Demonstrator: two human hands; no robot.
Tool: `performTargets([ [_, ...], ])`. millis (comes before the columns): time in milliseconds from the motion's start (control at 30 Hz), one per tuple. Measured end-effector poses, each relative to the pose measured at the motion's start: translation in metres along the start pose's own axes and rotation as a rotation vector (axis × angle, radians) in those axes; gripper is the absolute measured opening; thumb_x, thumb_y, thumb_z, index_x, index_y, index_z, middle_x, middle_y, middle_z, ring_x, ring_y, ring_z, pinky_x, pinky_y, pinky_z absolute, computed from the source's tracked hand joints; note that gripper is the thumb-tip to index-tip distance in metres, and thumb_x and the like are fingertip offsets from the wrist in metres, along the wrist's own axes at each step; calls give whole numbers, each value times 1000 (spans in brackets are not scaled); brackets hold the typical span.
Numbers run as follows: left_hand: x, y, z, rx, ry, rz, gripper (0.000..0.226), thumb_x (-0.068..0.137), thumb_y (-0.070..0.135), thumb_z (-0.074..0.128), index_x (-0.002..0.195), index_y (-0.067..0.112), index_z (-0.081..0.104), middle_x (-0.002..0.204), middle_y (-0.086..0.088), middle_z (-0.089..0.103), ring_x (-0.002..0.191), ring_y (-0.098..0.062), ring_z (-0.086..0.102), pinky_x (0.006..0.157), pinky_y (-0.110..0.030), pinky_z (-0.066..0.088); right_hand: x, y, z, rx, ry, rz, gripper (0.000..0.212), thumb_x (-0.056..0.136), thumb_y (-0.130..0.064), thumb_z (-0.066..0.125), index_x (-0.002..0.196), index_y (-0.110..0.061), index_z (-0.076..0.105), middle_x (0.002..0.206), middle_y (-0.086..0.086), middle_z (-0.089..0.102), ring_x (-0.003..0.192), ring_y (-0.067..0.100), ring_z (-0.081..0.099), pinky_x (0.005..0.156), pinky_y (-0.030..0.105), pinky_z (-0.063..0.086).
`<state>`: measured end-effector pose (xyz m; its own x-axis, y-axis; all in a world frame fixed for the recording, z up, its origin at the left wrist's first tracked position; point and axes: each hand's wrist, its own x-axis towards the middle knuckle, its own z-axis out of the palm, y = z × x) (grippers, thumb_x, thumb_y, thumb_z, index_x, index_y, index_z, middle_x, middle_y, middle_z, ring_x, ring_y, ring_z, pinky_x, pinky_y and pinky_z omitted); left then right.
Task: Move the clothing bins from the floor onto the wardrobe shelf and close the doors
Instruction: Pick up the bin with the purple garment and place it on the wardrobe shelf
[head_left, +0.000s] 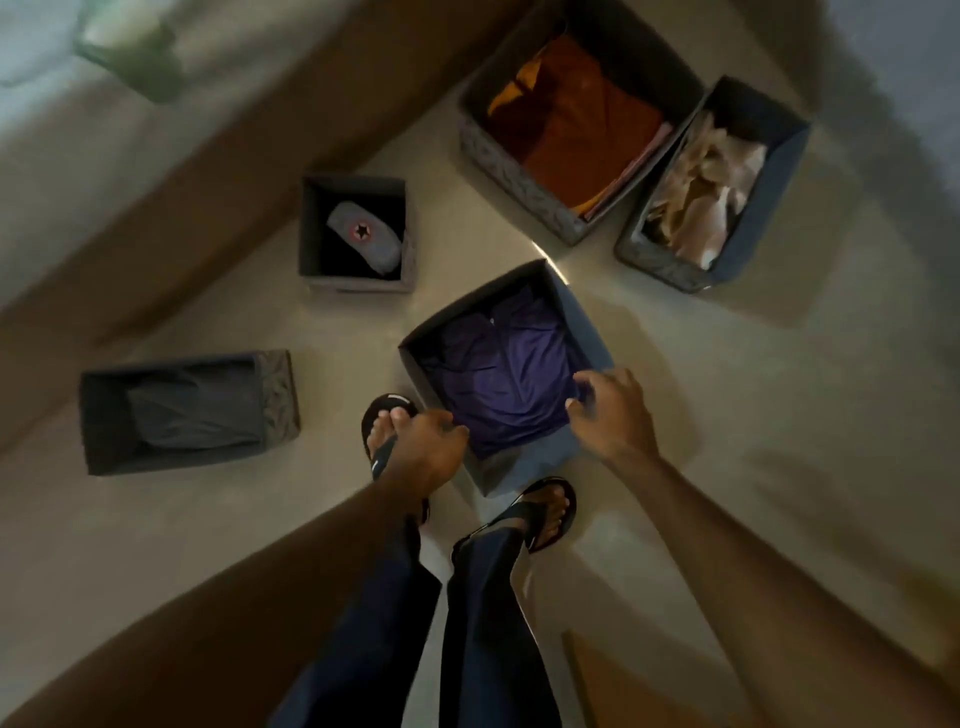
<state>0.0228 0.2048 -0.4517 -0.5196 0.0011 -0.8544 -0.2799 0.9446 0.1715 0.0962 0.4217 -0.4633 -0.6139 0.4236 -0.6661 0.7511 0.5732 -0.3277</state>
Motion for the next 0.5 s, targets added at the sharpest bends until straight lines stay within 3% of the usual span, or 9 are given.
performTargets([
  [67, 52, -13, 28, 112, 12, -71, 60, 68, 65, 38, 120, 43, 59, 153, -14, 30, 142, -37, 22, 117, -50, 19, 41, 20, 22, -134, 13, 6, 42, 87, -34, 60, 128, -26, 54, 147, 13, 31, 135, 36, 35, 104, 50, 41],
  [167, 98, -20, 50, 164, -27, -109, 65, 71, 68, 41, 130, 43, 52, 160, -9, 17, 147, -34, 12, 118, -50, 15, 90, 41, 47, -243, 32, -10, 43, 87, -31, 60, 128, -28, 53, 155, 17, 16, 141, 38, 20, 109, 50, 30],
  [233, 118, -17, 60, 202, -81, -127, 67, 73, 73, 43, 135, 45, 46, 163, -6, 7, 149, -32, 3, 119, -51, 9, 118, 51, 60, -265, 6, 10, 42, 86, -31, 58, 128, -27, 53, 152, 19, 21, 138, 39, 24, 110, 49, 28],
  [300, 128, -12, 67, 219, -121, -163, 73, 77, 75, 45, 142, 42, 38, 164, -4, 0, 149, -32, -3, 120, -51, 5, 135, 58, 68, -261, -37, 38, 40, 88, -32, 55, 127, -24, 54, 140, 19, 38, 127, 41, 39, 105, 47, 36],
  [367, 137, -12, 71, 230, -91, -208, 77, 70, 74, 50, 139, 41, 41, 163, -5, 7, 148, -33, 5, 118, -52, 11, 145, 64, 74, -222, -63, 43, 32, 89, -27, 51, 119, -18, 58, 125, 19, 49, 117, 42, 49, 97, 46, 45],
  [500, 143, -21, 64, 187, -96, -131, 57, 58, 52, 50, 115, 57, 54, 146, -8, 41, 135, -38, 34, 112, -51, 31, 134, 66, 67, -172, -15, 18, 28, 87, -15, 48, 109, -14, 65, 115, 21, 63, 104, 42, 60, 83, 40, 50],
])
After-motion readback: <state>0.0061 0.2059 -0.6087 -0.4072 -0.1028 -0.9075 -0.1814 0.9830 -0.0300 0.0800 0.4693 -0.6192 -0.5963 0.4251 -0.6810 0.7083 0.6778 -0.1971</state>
